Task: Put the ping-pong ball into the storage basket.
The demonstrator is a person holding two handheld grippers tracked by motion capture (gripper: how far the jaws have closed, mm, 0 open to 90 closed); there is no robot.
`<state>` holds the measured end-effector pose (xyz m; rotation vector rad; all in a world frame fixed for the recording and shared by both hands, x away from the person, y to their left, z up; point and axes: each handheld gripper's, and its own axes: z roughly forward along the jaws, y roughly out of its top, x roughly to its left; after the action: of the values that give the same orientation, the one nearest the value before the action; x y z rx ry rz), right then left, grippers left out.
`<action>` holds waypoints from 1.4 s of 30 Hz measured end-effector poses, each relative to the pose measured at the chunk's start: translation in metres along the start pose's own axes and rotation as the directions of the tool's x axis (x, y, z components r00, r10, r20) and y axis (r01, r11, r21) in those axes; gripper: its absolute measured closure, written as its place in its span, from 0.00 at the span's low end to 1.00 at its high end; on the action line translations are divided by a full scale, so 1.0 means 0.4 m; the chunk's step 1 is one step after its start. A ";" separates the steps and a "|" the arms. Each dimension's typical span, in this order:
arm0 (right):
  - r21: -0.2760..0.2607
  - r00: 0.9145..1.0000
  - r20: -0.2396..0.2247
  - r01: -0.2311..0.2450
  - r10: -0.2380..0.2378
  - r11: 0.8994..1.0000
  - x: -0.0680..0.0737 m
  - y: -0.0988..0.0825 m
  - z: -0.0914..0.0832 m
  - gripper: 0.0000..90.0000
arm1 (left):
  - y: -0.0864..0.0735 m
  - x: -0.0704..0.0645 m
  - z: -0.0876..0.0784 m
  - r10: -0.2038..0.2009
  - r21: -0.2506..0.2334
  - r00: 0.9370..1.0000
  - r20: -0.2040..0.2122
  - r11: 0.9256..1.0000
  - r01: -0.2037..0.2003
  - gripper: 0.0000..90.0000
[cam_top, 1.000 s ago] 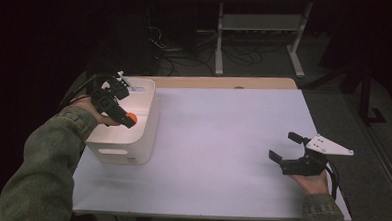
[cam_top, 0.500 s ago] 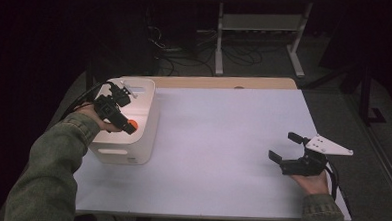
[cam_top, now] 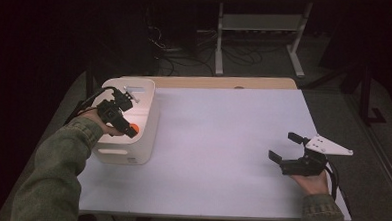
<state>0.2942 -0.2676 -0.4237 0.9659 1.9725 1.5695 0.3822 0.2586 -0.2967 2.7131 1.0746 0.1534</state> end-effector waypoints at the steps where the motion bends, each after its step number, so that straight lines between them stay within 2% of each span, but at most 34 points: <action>1: -0.001 1.000 0.000 -0.001 0.001 1.000 0.000 0.000 0.000 0.00 | 0.000 0.000 0.002 0.004 0.000 1.000 0.000 1.000 -0.004 0.56; 10: -0.002 1.000 0.000 -0.003 0.003 1.000 0.000 0.000 -0.001 0.00 | 0.001 0.001 0.007 -0.003 0.004 1.000 0.002 1.000 0.003 0.56; 16: -0.002 1.000 -0.002 -0.003 0.003 1.000 0.001 0.000 -0.001 0.00 | -0.003 0.003 0.002 -0.012 0.002 1.000 0.001 1.000 0.012 0.49; 22: -0.002 1.000 -0.002 -0.003 0.003 1.000 0.001 0.000 -0.001 0.00 | -0.007 0.010 -0.016 -0.038 -0.026 0.999 -0.012 0.999 0.037 0.37; 25: -0.002 1.000 -0.002 -0.003 0.003 1.000 0.001 0.001 -0.001 0.00 | -0.009 0.013 -0.031 -0.036 -0.042 0.999 -0.022 0.998 0.035 0.32; 29: -0.002 1.000 -0.002 -0.002 0.002 1.000 0.001 0.001 -0.001 0.00 | -0.012 0.015 -0.048 -0.050 -0.070 0.997 -0.052 0.997 0.046 0.16; 31: -0.003 1.000 -0.002 -0.002 0.002 1.000 0.001 0.001 -0.001 0.00 | -0.014 0.016 -0.053 -0.054 -0.078 0.997 -0.050 0.996 0.050 0.14; 36: -0.004 1.000 -0.001 -0.002 0.002 1.000 0.002 0.001 -0.002 0.00 | -0.018 0.018 -0.063 -0.062 -0.101 0.998 -0.031 0.993 0.059 0.00; 41: -0.005 1.000 0.000 -0.001 0.001 1.000 0.003 0.002 -0.003 0.00 | -0.026 0.019 -0.083 -0.074 -0.150 0.997 -0.019 0.986 0.071 0.00; 42: -0.005 1.000 0.000 -0.001 0.001 1.000 0.003 0.002 -0.003 0.00 | -0.027 0.020 -0.087 -0.069 -0.149 0.997 -0.020 0.987 0.065 0.00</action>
<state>0.2928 -0.2674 -0.4227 0.9659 1.9676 1.5739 0.3747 0.2774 -0.2656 2.5463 1.1126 0.2475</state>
